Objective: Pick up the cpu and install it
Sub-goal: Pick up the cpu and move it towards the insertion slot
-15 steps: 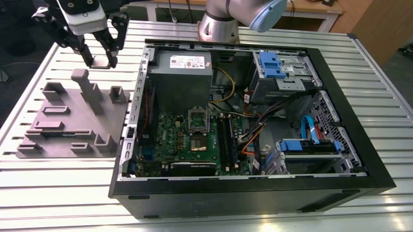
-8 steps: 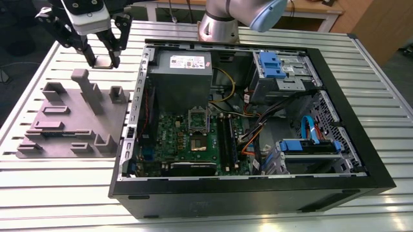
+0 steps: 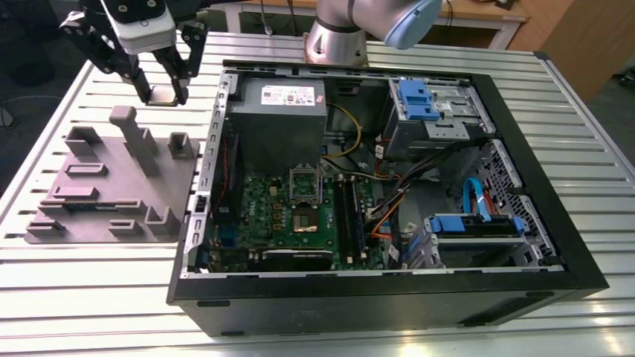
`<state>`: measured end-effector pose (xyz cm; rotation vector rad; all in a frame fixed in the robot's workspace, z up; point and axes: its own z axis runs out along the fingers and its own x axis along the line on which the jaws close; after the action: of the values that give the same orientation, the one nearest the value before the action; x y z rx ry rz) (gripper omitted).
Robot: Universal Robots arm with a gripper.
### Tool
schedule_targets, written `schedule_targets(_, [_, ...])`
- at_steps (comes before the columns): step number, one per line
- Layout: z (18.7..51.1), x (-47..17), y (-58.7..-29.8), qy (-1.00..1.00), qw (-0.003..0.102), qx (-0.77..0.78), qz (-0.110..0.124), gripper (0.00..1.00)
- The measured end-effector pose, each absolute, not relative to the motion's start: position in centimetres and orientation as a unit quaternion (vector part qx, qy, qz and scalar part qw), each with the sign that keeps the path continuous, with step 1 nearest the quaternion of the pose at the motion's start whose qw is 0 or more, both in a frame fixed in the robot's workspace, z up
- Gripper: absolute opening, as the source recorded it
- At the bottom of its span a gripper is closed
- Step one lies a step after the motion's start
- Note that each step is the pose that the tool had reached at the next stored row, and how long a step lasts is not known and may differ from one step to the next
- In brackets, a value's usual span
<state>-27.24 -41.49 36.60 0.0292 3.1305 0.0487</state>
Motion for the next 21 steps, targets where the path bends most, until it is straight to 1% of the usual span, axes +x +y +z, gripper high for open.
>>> schedule_targets(21, [36.6,-26.0,-41.5,1.0,0.005,0.009,0.016,0.47])
